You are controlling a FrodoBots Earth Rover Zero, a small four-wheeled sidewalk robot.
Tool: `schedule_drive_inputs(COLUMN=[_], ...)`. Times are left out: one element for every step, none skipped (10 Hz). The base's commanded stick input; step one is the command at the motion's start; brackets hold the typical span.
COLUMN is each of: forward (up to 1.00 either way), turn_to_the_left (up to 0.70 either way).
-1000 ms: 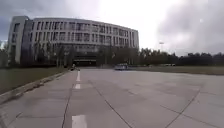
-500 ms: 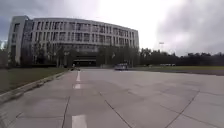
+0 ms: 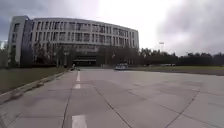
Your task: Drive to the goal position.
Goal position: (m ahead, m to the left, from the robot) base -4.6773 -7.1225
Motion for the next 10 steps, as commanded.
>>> schedule_drive_inputs(forward=[0.05,0.05,0.05,0.05,0.05,0.05,0.05,0.05,0.05,0.05], turn_to_the_left=[0.00,0.00,0.00,0.00,0.00,0.00,0.00,0.00,0.00,0.00])
